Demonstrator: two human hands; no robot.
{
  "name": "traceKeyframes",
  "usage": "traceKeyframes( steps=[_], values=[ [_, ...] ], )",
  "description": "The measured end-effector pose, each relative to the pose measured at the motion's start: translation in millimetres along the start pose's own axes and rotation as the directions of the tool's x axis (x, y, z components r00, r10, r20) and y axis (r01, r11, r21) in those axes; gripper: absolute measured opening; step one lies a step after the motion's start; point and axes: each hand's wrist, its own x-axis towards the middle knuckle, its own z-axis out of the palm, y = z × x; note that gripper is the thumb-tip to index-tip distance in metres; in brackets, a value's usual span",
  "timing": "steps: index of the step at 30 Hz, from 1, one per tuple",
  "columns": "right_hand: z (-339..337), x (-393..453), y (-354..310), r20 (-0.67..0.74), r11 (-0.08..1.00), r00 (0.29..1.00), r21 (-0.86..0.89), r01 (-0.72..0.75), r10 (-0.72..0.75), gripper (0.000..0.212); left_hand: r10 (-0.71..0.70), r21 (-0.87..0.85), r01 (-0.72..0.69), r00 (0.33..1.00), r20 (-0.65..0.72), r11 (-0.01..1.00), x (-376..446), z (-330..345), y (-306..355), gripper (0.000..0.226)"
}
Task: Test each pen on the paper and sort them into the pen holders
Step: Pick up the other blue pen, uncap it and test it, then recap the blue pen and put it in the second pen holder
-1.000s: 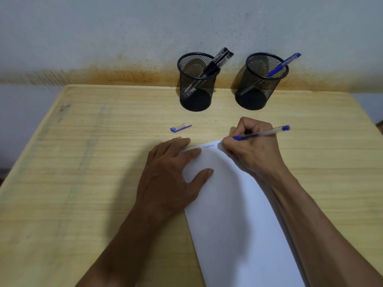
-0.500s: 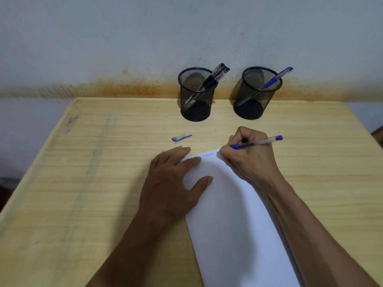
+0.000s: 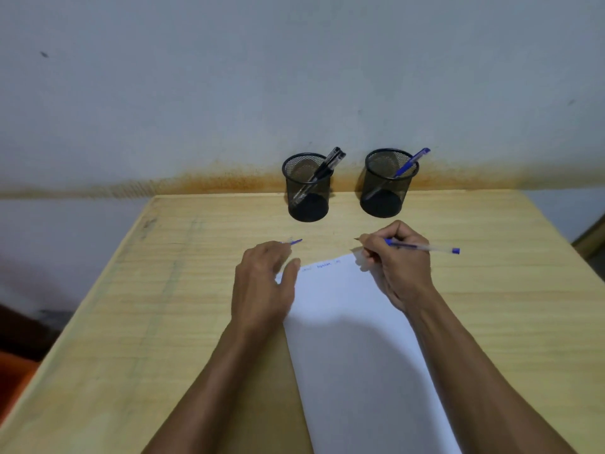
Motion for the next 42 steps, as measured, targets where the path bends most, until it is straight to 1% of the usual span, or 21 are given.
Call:
traceKeyframes(
  steps=[2,4,7,9,13,15,17,19,23,27,29,32,34,36,42],
  values=[
    [-2,0,-2,0.018,0.996,0.999,0.085,-0.034,0.033,0.022,-0.055,0.056,0.055,0.998,-0.008,0.997,13,2,-2,0.023],
    [-5,0,-3,0.025,0.985,0.998,0.164,-0.057,0.054,0.024,-0.108,0.121,0.105,0.994,0.015,0.987,26,4,-4,0.025],
    [-10,1,-4,0.039,0.962,0.996,0.258,-0.092,0.084,0.026,-0.137,0.224,0.118,0.988,0.069,0.968,39,5,-5,0.022],
    [-12,1,-3,0.049,0.951,0.994,0.292,-0.103,0.093,0.027,-0.138,0.261,0.113,0.987,0.078,0.959,42,3,-3,0.018],
    [-13,2,-3,0.059,0.951,0.993,0.288,-0.112,0.099,0.028,-0.17,0.245,0.143,0.981,0.093,0.959,46,3,2,0.018],
    [-12,2,-5,0.047,0.95,0.994,0.291,-0.11,0.101,0.023,-0.17,0.207,0.149,0.982,0.083,0.967,46,-1,8,0.016],
    [-12,1,-6,0.033,0.96,0.995,0.264,-0.098,0.092,0.021,-0.173,0.121,0.168,0.984,0.032,0.978,42,-11,17,0.012],
    [-11,-1,-7,0.048,0.97,0.996,0.23,-0.085,0.076,0.021,-0.178,-0.003,0.178,0.984,-0.011,0.984,33,-24,27,0.009],
    [-2,-12,-19,0.102,0.978,0.993,0.192,-0.079,0.06,0.017,-0.213,-0.185,0.204,0.977,-0.03,0.961,15,-43,41,0.006],
    [7,-38,-48,0.241,0.998,0.97,0.045,0.035,-0.045,0.01,-0.206,-0.322,0.188,0.978,-0.023,0.928,-1,-55,52,0.007],
    [8,-56,-61,0.267,0.993,0.959,-0.038,0.112,-0.098,0.006,-0.192,-0.378,0.174,0.981,-0.009,0.909,-11,-59,57,0.01],
    [8,-75,-73,0.284,0.966,0.944,-0.145,0.213,-0.166,0.007,-0.133,-0.406,0.122,0.991,0.001,0.906,-23,-61,67,0.016],
    [9,-78,-78,0.286,0.956,0.937,-0.153,0.25,-0.199,0.007,-0.079,-0.393,0.073,0.997,0.0,0.917,-26,-61,74,0.02],
    [10,-79,-80,0.286,0.951,0.935,-0.161,0.264,-0.211,0.008,-0.045,-0.391,0.042,0.999,0.002,0.919,-28,-61,77,0.02],
    [7,-81,-75,0.287,0.936,0.94,-0.241,0.257,-0.184,0.012,-0.031,-0.392,0.037,0.999,0.022,0.919,-34,-61,78,0.019]
  ],
)
